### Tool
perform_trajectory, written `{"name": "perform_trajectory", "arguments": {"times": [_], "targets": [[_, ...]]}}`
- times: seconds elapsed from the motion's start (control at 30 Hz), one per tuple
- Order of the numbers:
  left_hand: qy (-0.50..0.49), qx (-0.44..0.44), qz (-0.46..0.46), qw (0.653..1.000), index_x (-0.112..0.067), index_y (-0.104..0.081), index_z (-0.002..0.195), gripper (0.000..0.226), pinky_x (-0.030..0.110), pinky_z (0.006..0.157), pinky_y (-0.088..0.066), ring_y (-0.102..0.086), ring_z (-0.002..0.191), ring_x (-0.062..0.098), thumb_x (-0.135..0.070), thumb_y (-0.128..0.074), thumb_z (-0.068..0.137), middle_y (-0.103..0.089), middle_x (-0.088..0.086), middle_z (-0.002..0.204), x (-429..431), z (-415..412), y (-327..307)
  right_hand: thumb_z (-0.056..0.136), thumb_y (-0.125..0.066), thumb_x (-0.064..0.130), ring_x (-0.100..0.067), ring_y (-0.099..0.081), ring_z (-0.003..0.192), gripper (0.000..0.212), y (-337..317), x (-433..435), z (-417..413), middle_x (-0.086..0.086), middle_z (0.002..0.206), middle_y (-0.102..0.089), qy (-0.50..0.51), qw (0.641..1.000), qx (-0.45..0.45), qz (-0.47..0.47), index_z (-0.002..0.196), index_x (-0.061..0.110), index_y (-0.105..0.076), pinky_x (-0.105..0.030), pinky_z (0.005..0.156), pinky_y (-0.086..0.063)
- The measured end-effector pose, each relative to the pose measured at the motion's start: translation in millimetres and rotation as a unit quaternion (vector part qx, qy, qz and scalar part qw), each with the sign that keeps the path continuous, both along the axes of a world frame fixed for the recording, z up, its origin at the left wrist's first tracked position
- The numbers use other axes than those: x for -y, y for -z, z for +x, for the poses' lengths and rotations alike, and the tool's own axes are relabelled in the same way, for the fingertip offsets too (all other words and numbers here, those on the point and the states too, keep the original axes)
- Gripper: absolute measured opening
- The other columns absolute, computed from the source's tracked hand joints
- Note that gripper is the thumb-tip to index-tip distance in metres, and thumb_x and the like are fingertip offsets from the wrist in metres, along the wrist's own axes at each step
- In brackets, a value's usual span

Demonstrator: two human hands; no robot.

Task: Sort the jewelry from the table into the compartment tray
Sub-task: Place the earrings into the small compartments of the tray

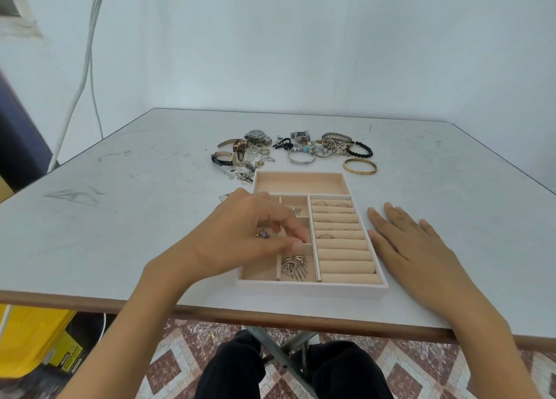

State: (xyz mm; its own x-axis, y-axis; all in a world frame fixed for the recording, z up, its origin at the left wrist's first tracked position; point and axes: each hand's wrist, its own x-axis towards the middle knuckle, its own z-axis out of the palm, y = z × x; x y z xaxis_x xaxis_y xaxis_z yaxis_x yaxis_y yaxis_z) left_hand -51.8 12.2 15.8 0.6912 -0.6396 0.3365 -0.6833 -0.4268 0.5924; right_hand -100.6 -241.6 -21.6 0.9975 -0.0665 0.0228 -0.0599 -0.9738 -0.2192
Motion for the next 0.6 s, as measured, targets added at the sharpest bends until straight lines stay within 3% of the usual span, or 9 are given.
{"name": "perform_trajectory", "arguments": {"times": [0.13,0.27,0.4,0.5,0.6], "targets": [[-0.029,-0.017,-0.044,0.998,-0.026,-0.076,0.090,0.010,0.007,0.077,-0.040,-0.062,0.087,0.006,-0.028,-0.071,0.082,-0.070,-0.016,0.085,-5,12,-2,0.097,-0.011,0.048,-0.006,0.006,0.146,0.057,1,1,0,0.007,0.160,0.004,-0.001,1.000,-0.002,-0.003,0.152,0.034,-0.004,-0.031,0.119,0.004],[-0.086,-0.043,-0.089,0.991,-0.023,-0.074,0.093,0.010,0.008,0.073,-0.037,-0.062,0.086,0.000,-0.024,-0.067,0.086,-0.072,-0.012,0.091,-12,44,2,0.097,-0.011,0.049,-0.006,0.006,0.146,0.057,1,1,0,0.007,0.160,0.004,-0.001,1.000,-0.002,0.000,0.152,0.034,-0.004,-0.031,0.119,0.004],[-0.189,-0.051,-0.135,0.971,-0.017,-0.073,0.094,0.012,0.007,0.074,-0.042,-0.061,0.085,0.007,-0.012,-0.065,0.087,-0.073,0.000,0.093,-17,85,9,0.097,-0.010,0.049,-0.005,0.007,0.146,0.057,1,1,0,0.008,0.160,0.005,-0.001,1.000,-0.001,-0.003,0.151,0.034,-0.003,-0.031,0.119,0.004],[-0.275,-0.020,-0.082,0.958,-0.023,-0.072,0.093,0.020,0.027,0.086,-0.050,-0.062,0.086,0.014,-0.007,-0.062,0.085,-0.072,-0.006,0.091,-21,119,16,0.097,-0.010,0.049,-0.006,0.006,0.146,0.057,1,1,0,0.007,0.160,0.004,-0.001,1.000,-0.001,-0.004,0.151,0.034,-0.004,-0.031,0.119,0.004],[-0.310,-0.005,0.001,0.951,-0.031,-0.069,0.091,0.027,0.029,0.079,-0.047,-0.058,0.085,0.012,-0.007,-0.058,0.085,-0.069,-0.008,0.096,-21,143,24,0.097,-0.010,0.049,-0.006,0.007,0.146,0.056,2,1,1,0.007,0.160,0.004,-0.001,1.000,-0.001,-0.008,0.151,0.034,-0.003,-0.032,0.119,0.004]]}}
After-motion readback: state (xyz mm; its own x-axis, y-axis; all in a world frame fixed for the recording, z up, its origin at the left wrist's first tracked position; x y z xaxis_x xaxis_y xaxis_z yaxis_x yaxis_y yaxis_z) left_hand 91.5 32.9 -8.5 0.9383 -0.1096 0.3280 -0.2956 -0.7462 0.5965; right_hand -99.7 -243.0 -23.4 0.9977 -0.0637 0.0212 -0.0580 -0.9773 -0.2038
